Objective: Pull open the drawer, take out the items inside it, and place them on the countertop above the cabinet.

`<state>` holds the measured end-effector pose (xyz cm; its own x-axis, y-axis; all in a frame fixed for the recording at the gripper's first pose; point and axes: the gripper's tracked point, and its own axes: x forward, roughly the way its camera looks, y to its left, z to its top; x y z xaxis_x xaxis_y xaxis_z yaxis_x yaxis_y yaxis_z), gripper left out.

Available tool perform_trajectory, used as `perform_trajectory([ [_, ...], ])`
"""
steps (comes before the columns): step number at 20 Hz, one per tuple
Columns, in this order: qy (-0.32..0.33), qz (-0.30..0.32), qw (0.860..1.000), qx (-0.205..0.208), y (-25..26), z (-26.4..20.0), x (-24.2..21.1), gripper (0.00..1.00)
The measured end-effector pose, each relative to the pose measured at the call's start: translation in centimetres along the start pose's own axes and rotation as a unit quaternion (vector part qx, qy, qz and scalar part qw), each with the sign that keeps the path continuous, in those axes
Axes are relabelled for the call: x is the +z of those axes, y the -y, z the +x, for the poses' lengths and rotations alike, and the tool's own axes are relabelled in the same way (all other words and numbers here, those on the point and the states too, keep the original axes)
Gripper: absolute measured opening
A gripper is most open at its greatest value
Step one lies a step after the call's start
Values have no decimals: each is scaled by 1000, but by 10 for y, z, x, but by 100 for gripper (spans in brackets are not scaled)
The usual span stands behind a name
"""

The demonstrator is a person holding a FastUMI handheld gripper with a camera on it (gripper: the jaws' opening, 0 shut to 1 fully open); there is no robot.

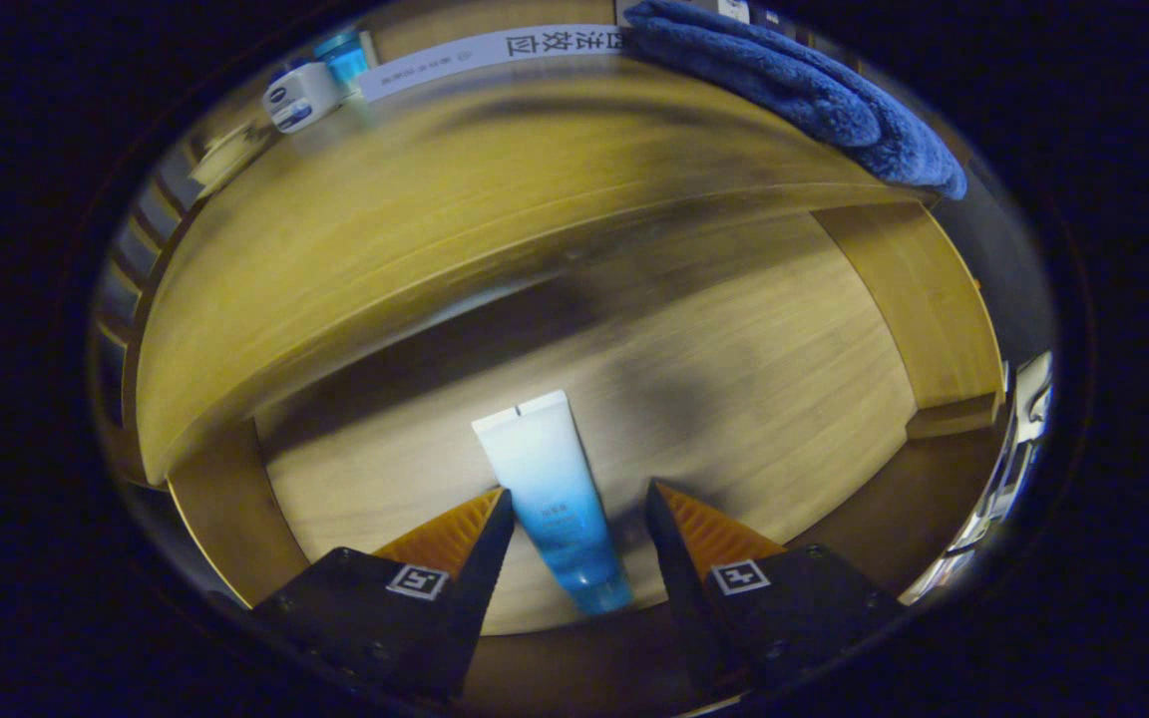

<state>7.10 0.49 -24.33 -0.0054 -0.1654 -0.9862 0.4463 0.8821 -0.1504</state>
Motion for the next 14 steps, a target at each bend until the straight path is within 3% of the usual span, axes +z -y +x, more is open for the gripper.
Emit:
perform_trajectory([
  [6, 11, -17, 1000, -9, 2, -2, 2, 48],
  [9, 19, -24, 999, -25, 9, -9, -1, 40],
  [14, 68, 5, 997, -42, 22, -50, 10, 40],
])
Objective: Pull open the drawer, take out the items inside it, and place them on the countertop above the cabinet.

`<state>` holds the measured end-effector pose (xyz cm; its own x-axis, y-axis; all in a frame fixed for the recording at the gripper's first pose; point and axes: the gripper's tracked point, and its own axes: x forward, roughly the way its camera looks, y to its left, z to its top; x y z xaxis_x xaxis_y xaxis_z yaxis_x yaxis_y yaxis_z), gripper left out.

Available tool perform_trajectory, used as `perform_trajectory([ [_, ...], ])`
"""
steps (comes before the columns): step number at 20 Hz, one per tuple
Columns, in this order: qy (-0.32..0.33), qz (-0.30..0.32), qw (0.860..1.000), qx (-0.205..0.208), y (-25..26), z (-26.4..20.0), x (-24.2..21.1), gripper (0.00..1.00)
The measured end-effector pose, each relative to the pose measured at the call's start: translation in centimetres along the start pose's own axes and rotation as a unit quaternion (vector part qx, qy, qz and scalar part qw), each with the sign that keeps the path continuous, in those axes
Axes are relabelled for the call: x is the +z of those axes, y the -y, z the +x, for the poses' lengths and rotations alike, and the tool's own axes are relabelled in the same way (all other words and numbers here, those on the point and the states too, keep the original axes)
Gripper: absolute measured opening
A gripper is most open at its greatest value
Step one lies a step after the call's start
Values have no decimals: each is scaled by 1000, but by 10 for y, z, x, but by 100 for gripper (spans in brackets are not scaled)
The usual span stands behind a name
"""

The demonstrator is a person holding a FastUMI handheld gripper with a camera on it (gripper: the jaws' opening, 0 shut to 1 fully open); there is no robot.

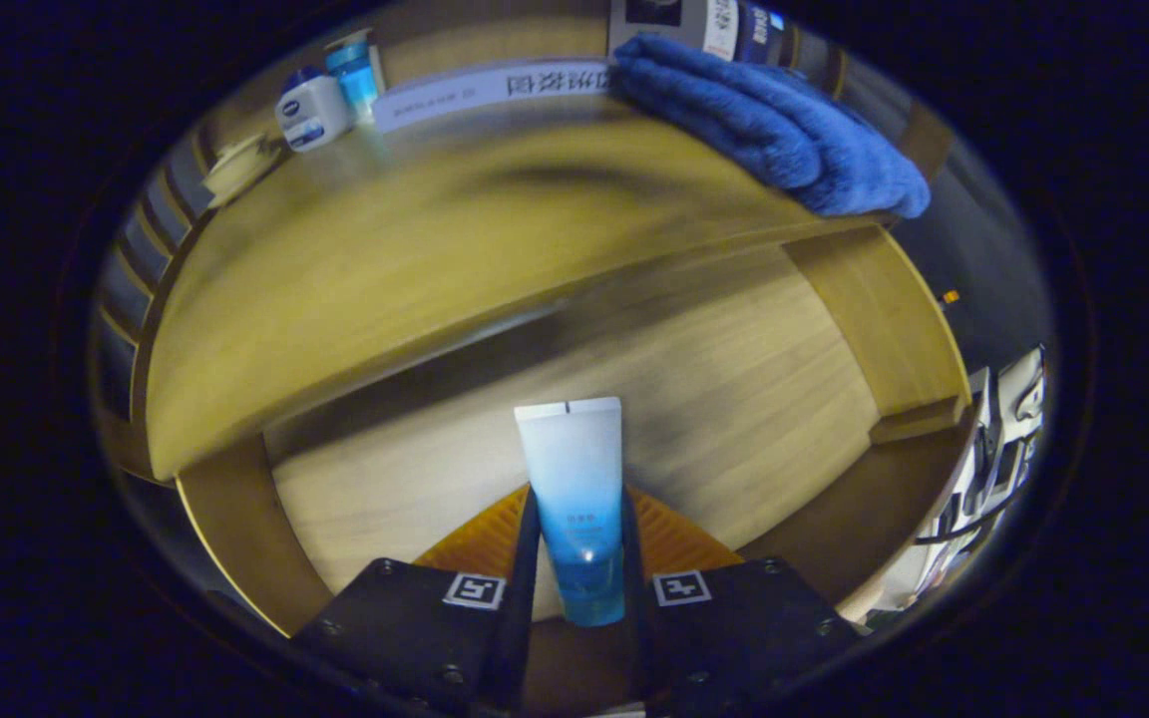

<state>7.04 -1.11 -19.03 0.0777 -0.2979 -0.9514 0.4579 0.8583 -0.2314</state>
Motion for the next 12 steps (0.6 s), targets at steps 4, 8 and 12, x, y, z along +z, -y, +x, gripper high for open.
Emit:
perform_trajectory([
  [4, 13, 11, 999, -35, 18, -26, -3, 40],
  [8, 47, 16, 998, -50, 27, -51, 12, 40],
  [12, 104, 26, 994, -37, 24, -78, 42, 40],
])
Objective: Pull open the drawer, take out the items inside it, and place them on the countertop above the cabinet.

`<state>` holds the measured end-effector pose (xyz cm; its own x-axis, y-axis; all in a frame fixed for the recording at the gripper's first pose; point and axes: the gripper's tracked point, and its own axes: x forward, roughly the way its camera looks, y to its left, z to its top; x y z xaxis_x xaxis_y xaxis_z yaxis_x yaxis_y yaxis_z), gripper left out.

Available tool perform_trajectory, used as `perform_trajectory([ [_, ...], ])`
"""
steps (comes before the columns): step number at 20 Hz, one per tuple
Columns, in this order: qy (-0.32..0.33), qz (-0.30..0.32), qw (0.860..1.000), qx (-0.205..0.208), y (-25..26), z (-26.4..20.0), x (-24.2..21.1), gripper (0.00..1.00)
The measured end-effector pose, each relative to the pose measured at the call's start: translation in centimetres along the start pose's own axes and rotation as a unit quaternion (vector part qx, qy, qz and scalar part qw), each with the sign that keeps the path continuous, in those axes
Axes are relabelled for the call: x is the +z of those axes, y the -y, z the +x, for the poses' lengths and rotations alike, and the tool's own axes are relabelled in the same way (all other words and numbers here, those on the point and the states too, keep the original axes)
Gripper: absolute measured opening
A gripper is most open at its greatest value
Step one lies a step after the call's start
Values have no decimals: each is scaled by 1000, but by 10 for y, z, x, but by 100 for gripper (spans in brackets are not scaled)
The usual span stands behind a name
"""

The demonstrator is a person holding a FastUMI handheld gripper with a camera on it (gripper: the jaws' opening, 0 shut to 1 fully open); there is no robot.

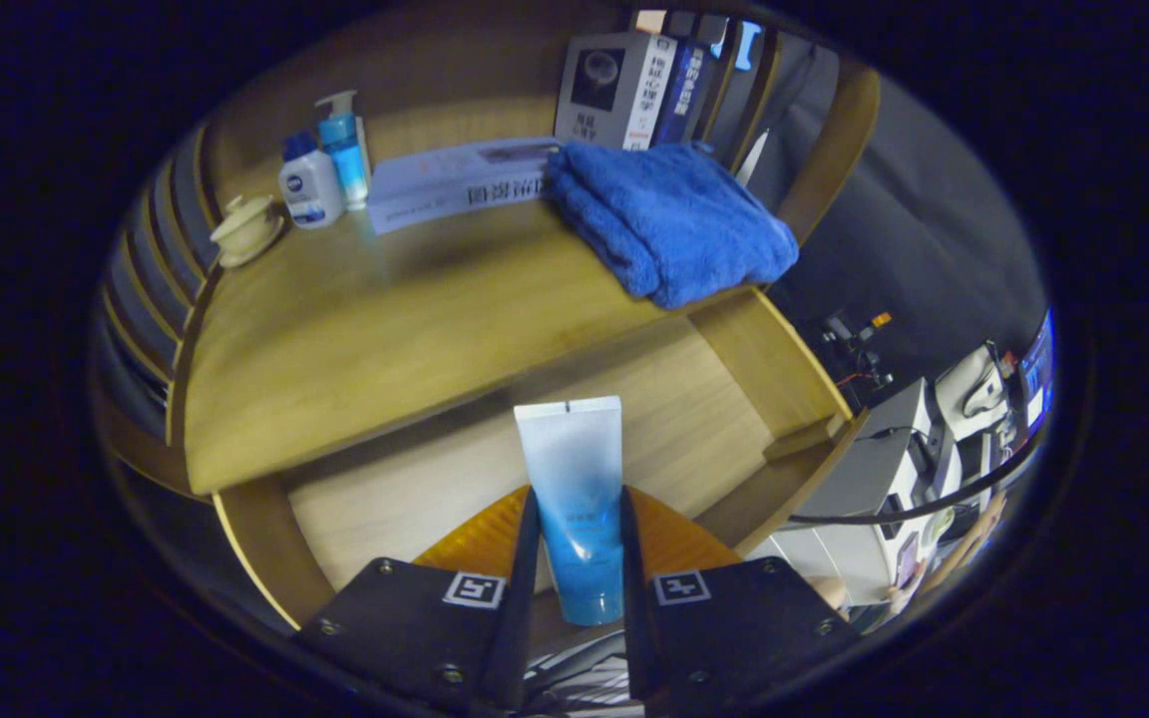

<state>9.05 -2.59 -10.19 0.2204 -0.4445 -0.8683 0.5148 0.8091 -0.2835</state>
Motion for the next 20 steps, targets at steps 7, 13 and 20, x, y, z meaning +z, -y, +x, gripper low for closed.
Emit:
perform_trajectory([
  [7, 90, 49, 989, 111, -47, 7, 77, 40],
  [13, 151, 81, 971, 164, -72, 27, 117, 40],
  [20, 188, 91, 959, 194, -84, 26, 131, 58],
])
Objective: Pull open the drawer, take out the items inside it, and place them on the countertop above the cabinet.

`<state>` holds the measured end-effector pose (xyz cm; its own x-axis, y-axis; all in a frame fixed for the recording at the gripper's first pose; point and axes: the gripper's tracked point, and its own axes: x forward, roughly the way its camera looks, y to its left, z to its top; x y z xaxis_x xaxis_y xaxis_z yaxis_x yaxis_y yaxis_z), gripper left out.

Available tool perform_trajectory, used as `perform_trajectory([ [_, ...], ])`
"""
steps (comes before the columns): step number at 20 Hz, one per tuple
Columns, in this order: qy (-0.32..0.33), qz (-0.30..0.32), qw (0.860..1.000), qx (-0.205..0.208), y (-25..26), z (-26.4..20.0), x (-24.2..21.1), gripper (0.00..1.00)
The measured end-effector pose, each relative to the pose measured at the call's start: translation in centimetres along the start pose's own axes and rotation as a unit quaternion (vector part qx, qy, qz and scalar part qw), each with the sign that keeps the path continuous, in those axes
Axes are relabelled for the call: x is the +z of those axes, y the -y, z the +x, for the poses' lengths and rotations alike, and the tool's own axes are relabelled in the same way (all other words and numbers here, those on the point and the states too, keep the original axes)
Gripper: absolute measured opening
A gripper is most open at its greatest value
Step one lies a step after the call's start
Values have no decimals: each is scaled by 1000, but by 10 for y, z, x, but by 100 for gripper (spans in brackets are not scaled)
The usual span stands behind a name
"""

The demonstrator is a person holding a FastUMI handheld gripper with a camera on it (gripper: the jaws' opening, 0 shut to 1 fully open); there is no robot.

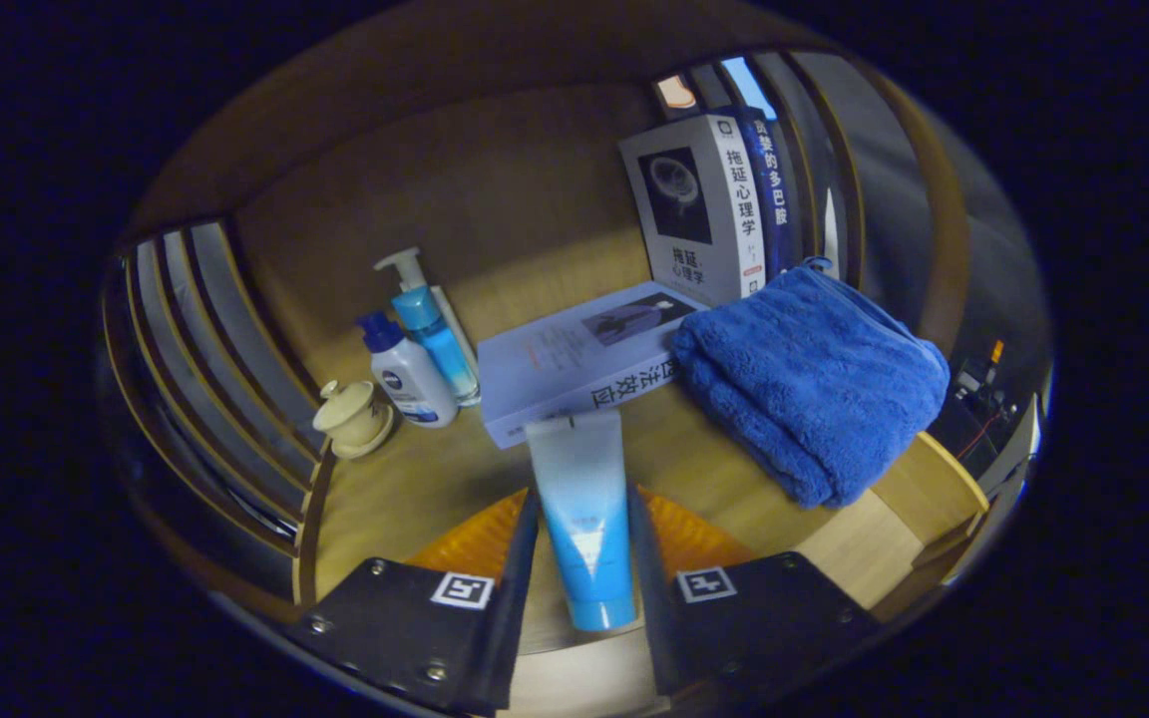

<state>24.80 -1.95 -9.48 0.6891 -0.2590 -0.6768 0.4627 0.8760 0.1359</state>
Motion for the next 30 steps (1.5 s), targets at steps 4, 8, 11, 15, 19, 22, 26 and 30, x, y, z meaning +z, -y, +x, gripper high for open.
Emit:
perform_trajectory([
  [4, 68, 16, 997, 14, -5, -23, 24, 78],
  [8, 167, 44, 985, 2, 5, -85, 52, 81],
  [11, 213, 46, 975, -38, 25, -141, 52, 81],
  [15, 267, 38, 959, -87, 49, -201, 35, 81],
  [19, 280, 12, 948, -151, 86, -241, -12, 81],
  [22, 274, -9, 951, -144, 100, -248, -51, 81],
  [26, 246, -73, 959, -116, 122, -243, -85, 81],
  [30, 227, -132, 964, -36, 106, -237, -123, 81],
])
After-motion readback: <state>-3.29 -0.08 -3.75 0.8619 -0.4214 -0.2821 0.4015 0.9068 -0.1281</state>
